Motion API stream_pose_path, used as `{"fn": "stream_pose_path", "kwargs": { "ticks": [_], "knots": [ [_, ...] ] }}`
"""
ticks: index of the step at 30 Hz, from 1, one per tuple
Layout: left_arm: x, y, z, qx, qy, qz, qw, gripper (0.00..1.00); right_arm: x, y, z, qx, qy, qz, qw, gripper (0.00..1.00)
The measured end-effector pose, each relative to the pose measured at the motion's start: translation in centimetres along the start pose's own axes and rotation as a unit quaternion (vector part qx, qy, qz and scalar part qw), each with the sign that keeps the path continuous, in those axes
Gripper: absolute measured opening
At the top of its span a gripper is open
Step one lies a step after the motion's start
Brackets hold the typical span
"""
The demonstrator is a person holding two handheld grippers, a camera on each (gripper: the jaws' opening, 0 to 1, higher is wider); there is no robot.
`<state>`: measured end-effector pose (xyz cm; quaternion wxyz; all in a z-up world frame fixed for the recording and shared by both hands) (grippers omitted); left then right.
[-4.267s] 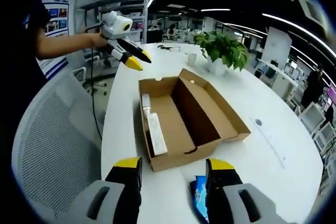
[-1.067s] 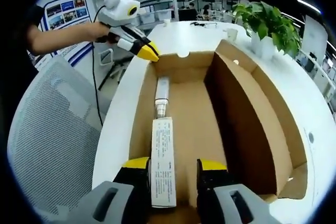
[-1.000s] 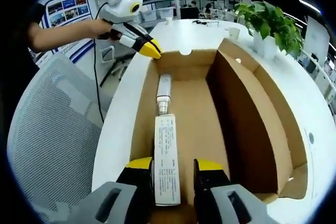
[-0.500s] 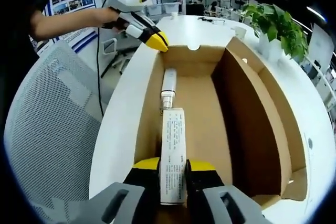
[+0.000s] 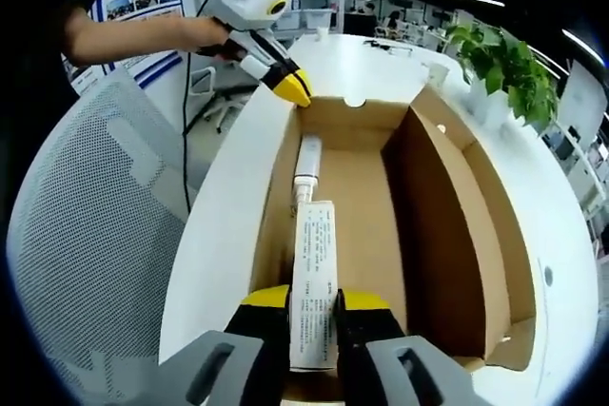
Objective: Operate the shoe box by opening the lid, removing the specified soft item, and placing it in the target area until the item is outside and the box remains undamaged.
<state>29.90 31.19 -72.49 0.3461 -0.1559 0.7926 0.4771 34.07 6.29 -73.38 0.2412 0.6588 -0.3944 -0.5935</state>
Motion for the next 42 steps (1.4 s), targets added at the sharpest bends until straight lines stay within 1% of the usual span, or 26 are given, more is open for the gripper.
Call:
{"fn": "stream_pose_path", "kwargs": {
  "ticks": [6,9,14,30,42],
  "knots": [
    [0.0,0.0,-0.1,-0.005,0.002,0.001,1.0000,0.03,-0.5,0.8,-0.2,0.005,0.006,-0.007,0.9999,0.13],
    [0.0,0.0,-0.1,-0.009,0.004,0.002,0.9999,0.03,-1.0,1.4,-0.4,0.010,0.010,-0.014,0.9998,0.13],
    [0.0,0.0,-0.1,-0.014,0.015,0.000,0.9998,0.02,-1.5,2.5,-0.7,0.019,0.017,-0.017,0.9995,0.13],
    [-0.3,-0.1,0.0,-0.033,0.028,0.008,0.9990,0.02,-2.7,5.6,-2.0,0.035,0.016,-0.036,0.9986,0.13],
    [-0.2,-0.2,-0.1,-0.042,0.033,0.013,0.9985,0.01,-2.4,8.5,-3.3,0.048,0.022,-0.041,0.9977,0.13]
  ]
}}
Point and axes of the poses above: the point that each gripper's makers call its tool centre point, and the gripper's own axes: y roughly backward along the fingers, z roughly to its left, x roughly out of its underside, the point moved 5 cm from there along y, roughly backward along the fingers, and after that the axes turned 14 degrees about x, right-handed, at the moved point
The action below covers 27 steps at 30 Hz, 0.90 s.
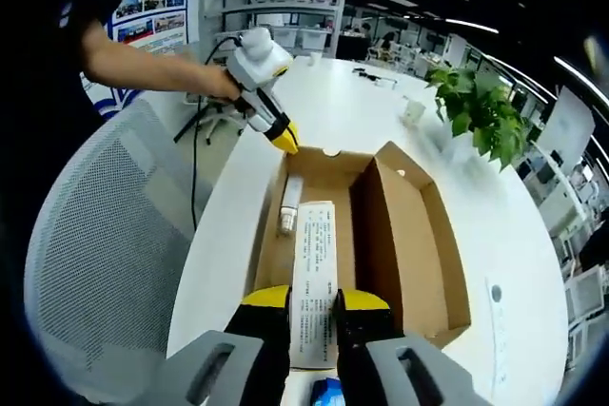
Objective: Operate the shoe box by opening the lid, removing the specified soft item, and placing it in the target area until the item is outside and the box remains undamaged.
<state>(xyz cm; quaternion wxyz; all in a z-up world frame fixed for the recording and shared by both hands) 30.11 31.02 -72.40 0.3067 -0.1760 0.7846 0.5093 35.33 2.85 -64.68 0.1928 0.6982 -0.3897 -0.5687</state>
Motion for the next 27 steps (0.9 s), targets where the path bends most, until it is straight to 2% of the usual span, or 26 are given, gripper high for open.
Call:
{"fn": "stream_pose_path", "kwargs": {
  "ticks": [27],
  "knots": [
    [0.0,0.0,-0.1,0.000,0.003,0.005,1.0000,0.01,2.2,3.8,-2.9,0.020,0.015,0.005,0.9997,0.13]
  ]
}}
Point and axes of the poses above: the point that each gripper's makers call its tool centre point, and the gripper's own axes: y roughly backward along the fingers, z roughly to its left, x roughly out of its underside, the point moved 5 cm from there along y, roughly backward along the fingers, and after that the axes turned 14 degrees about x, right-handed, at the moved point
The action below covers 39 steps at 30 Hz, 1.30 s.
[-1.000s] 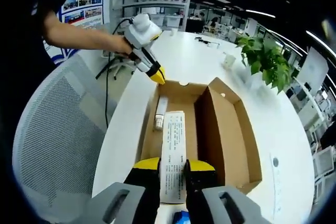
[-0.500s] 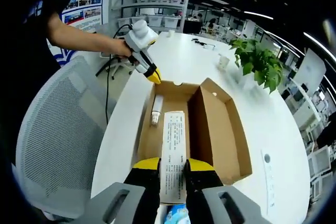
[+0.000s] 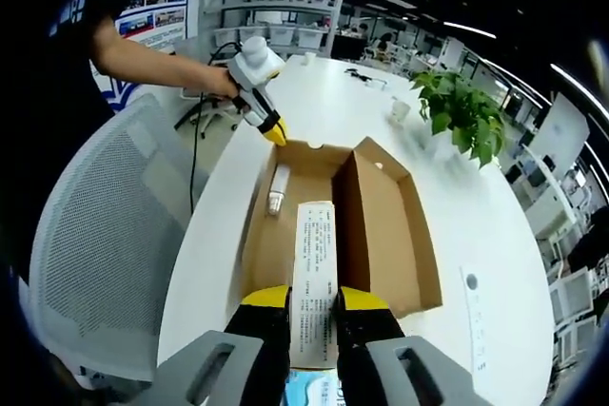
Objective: Operate the shoe box by opening the lid, removing the specified soft item, and placing it in the target area until the item is outside and the box remains undamaged.
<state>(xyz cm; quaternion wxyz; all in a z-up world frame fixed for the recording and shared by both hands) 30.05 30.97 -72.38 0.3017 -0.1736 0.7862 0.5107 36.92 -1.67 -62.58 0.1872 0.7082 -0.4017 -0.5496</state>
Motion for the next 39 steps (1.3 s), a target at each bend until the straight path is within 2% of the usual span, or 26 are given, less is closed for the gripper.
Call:
{"fn": "stream_pose_path", "kwargs": {
  "ticks": [23,39],
  "knots": [
    [0.0,0.0,0.1,-0.001,0.010,-0.003,0.9999,0.02,3.7,2.6,-2.7,0.036,0.006,0.022,0.9991,0.14],
    [0.0,0.0,-0.1,0.000,0.012,0.003,0.9999,0.02,7.3,3.8,-4.7,0.063,0.006,0.049,0.9968,0.14]
  ]
}}
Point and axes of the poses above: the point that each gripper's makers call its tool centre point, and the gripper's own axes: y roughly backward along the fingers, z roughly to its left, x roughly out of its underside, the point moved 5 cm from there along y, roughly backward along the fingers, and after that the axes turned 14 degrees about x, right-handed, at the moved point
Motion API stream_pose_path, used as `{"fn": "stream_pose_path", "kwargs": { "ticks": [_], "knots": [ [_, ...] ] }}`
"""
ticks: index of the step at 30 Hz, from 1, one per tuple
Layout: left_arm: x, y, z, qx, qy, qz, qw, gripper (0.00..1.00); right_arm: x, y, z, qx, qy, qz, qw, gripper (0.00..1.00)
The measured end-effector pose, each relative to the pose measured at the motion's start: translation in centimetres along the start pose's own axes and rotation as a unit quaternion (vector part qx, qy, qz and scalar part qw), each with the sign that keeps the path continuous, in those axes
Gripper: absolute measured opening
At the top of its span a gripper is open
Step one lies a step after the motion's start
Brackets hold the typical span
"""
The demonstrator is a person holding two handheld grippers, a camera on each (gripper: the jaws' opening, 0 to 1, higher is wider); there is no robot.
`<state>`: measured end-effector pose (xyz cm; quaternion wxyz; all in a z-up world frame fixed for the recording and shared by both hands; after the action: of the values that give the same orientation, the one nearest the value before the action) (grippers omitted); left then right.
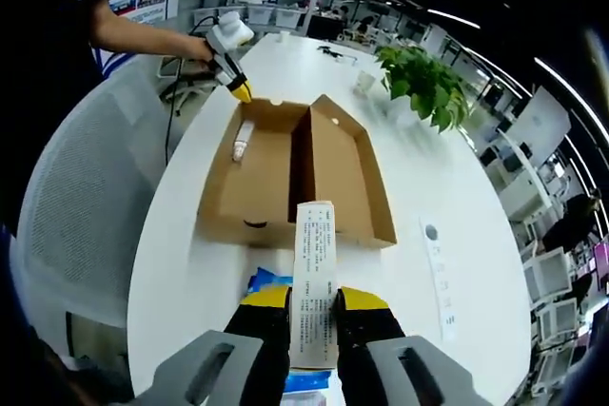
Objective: Operate the shoe box by opening the lid, removing the specified soft item, and placing it in the target area until the item is outside and the box remains undamaged.
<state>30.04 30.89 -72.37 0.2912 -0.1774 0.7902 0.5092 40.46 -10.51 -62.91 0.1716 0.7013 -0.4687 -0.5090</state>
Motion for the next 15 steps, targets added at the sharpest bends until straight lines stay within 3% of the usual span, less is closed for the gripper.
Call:
{"fn": "stream_pose_path", "kwargs": {
  "ticks": [15],
  "knots": [
    [-0.1,-0.1,0.0,0.000,0.003,0.002,1.0000,0.02,3.5,0.1,-1.9,0.016,-0.001,0.019,0.9997,0.14]
  ]
}}
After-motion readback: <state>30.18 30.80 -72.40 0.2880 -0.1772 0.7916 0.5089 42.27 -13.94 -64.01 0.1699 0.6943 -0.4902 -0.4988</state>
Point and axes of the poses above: the point that each gripper's makers call its tool centre point, and the gripper's own axes: y roughly backward along the fingers, z roughly to its left, x roughly out of its underside, the point moved 5 cm from there along y, roughly backward along the fingers, and after that the axes turned 14 degrees about x, right-handed, at the moved point
